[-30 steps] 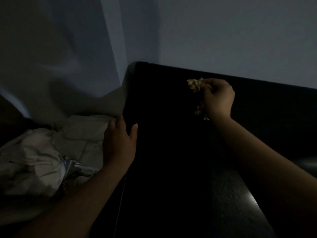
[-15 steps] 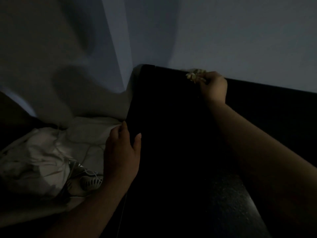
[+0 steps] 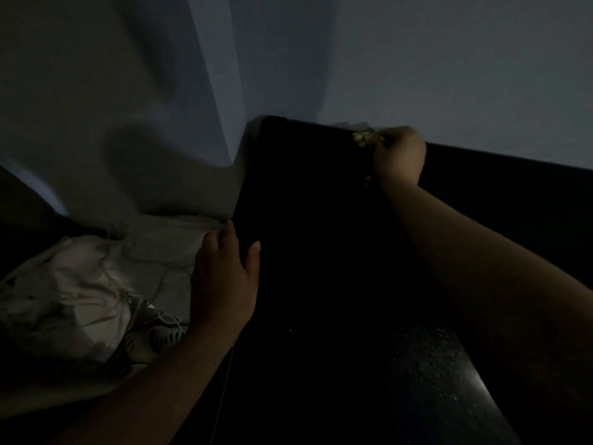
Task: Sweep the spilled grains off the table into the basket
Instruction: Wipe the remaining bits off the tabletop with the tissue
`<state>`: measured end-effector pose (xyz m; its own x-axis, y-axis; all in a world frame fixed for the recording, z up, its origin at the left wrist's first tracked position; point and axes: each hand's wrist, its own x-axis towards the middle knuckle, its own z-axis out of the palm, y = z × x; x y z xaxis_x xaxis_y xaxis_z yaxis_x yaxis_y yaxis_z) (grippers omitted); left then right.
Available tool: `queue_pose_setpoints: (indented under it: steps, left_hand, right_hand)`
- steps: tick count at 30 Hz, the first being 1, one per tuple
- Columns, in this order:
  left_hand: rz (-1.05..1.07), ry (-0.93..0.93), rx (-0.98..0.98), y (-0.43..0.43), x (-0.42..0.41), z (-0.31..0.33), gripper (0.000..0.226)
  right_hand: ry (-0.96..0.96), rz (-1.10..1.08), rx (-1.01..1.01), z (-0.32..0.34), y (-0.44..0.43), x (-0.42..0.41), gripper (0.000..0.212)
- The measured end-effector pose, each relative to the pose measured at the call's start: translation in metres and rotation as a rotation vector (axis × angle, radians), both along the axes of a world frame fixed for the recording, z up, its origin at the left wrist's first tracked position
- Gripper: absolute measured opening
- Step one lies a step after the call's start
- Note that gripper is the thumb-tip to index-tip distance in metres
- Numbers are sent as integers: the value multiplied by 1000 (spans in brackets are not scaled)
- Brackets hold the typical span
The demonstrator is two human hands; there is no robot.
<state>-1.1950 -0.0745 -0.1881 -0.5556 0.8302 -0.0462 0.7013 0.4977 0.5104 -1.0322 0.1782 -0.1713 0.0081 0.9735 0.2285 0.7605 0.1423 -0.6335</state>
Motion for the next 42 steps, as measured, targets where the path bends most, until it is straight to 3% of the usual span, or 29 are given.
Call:
queue_pose_setpoints:
  steps: [5,10,12,17,24,28,33,42]
  left_hand:
    - [-20,-18,11,1,-3,-2,59]
    - [-25,-8,14,0,-1,0,58]
    - [-19,-4,5,0,-1,1,58]
    - [-33,7,-3,0,-1,1,58]
    - [-28,26,-5,0,2,4,57]
    - [-20,47,-10,0,2,5,56]
    - [-34,44,4,-1,1,3,57]
    - [-47,40,14,0,-1,0,57]
  right_hand:
    - [-34,277,-8,-4,-1,-6,23]
    - [49,543,6,-4,-77,23,16]
    - [58,520,10,0,-89,31,15]
    - [56,27,0,-4,-53,26,18]
    - [123,533,-1,-1,-135,25,18]
    - [209,507,-131,15,-163,38,18]
    - [225,133,-95,16,-137,31,20]
    - [242,462,-137,2,-213,53,23]
